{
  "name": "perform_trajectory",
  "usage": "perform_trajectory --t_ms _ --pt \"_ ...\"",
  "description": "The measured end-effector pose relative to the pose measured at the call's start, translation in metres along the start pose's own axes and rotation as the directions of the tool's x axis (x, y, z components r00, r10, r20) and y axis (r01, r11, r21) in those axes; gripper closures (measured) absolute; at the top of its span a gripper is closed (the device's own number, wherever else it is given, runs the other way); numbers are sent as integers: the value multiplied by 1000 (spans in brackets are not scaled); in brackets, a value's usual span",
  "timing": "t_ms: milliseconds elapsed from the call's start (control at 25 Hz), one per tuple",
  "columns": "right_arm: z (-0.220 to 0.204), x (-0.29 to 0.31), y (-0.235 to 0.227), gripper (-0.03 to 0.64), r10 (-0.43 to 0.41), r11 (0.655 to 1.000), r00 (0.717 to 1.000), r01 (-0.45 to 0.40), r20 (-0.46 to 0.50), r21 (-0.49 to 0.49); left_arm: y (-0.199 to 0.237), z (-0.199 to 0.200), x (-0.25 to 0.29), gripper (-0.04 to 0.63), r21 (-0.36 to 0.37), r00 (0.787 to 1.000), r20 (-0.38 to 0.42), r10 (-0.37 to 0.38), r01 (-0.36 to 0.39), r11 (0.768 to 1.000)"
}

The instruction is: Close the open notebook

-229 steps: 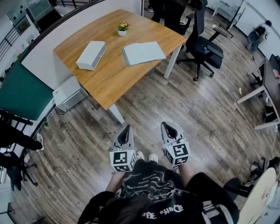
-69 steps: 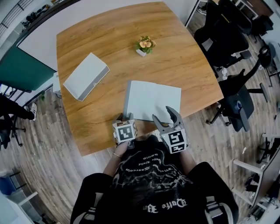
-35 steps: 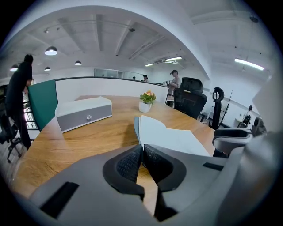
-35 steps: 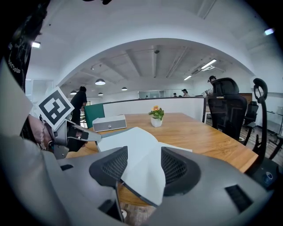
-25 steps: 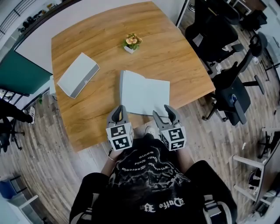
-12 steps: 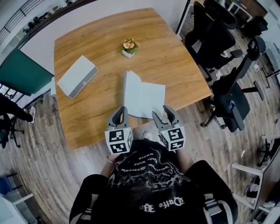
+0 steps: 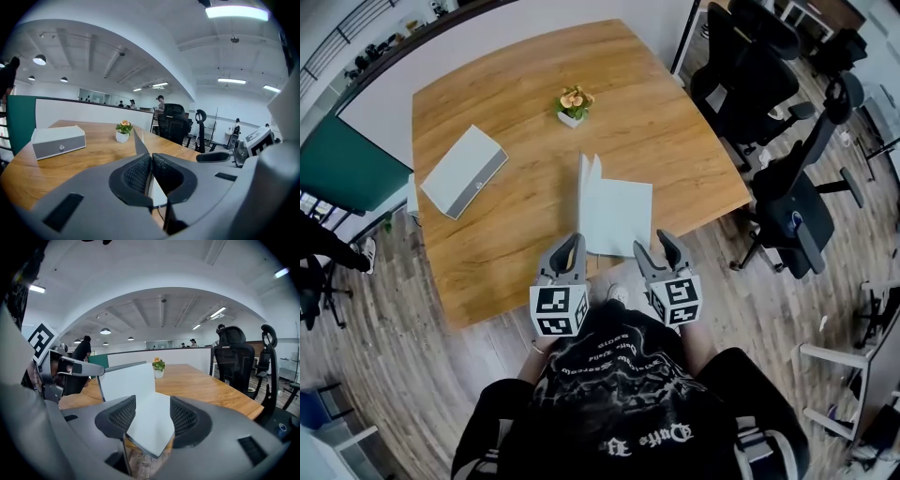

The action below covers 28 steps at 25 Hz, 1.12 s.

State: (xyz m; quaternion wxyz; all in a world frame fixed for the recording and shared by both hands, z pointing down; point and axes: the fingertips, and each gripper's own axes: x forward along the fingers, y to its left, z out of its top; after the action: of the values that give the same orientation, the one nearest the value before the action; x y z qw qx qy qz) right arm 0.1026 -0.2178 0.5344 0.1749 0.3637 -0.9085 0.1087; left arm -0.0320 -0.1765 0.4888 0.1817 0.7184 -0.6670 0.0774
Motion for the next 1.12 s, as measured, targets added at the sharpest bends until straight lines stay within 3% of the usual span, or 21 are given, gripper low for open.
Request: perform_trajectory --t_ms 400,600,1120 --pt "6 -12 11 391 -86 995 996 86 3 40 -12 5 4 558 -18 989 -50 -139 139 990" --pt "1 -18 3 391 -112 993 994 112 -3 47 -30 2 12 558 48 986 -57 -155 158 986" --pt "-3 -24 -8 396 -149 987 989 149 3 66 -61 -7 23 558 2 954 -99 -282 283 959"
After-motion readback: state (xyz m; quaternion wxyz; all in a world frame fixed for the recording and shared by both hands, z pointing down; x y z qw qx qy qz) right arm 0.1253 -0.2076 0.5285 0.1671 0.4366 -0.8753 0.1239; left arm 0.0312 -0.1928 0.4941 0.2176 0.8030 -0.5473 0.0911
